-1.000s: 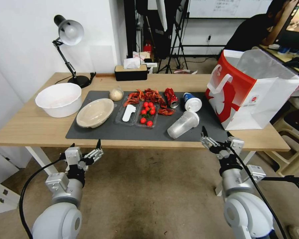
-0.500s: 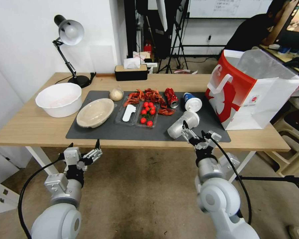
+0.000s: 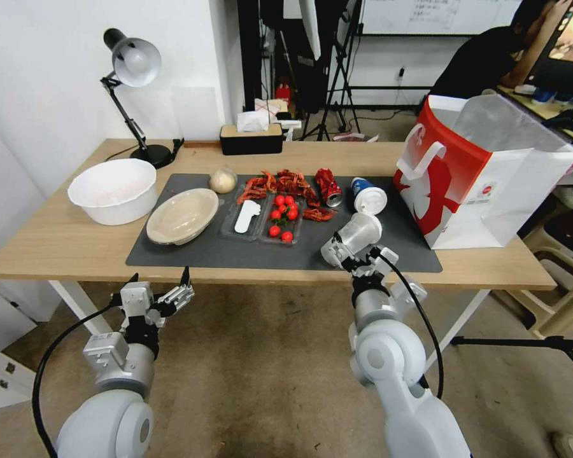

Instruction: Pick up the trash from the table and place it into the takeout bag.

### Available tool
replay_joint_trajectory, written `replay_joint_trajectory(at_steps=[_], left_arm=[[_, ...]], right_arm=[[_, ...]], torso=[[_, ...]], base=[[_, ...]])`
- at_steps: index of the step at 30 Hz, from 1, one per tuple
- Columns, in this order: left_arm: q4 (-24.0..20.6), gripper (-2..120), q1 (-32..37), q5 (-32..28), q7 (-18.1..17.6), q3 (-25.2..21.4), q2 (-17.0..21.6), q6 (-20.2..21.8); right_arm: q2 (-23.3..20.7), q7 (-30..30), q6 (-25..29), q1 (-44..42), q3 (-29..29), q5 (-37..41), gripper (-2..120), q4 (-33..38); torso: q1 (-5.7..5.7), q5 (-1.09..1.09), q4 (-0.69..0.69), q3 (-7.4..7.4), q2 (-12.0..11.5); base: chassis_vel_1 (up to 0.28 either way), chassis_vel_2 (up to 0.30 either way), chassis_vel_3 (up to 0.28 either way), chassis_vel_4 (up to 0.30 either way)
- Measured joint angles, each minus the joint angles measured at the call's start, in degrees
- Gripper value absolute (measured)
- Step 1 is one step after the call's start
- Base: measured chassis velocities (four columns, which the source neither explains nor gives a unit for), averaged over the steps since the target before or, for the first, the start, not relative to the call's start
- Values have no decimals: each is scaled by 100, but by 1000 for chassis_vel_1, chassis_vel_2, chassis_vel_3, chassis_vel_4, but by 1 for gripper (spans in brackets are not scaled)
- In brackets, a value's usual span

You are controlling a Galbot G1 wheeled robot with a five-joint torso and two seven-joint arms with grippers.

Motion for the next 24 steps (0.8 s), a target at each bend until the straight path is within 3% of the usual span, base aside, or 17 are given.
replay_joint_trajectory(at_steps=[9,20,24], left_arm=[[110,100,-11,1,-2,-3,21,-134],[227,100,-37,13,-10,-2,26,-221],[267,100,-63,18,-11,18,25,-234]], right_arm=[[57,264,-230,317,-25,100,94,-324],[68,377,-321,520,-12,158,80,-476],[45,406,-340,505,25,158,63,-475]], torso=[[0,0,0,0,0],[1,0,1,-1,0],[0,0,0,-1,0]], base=[[0,0,0,0],[0,0,0,0],[0,0,0,0]])
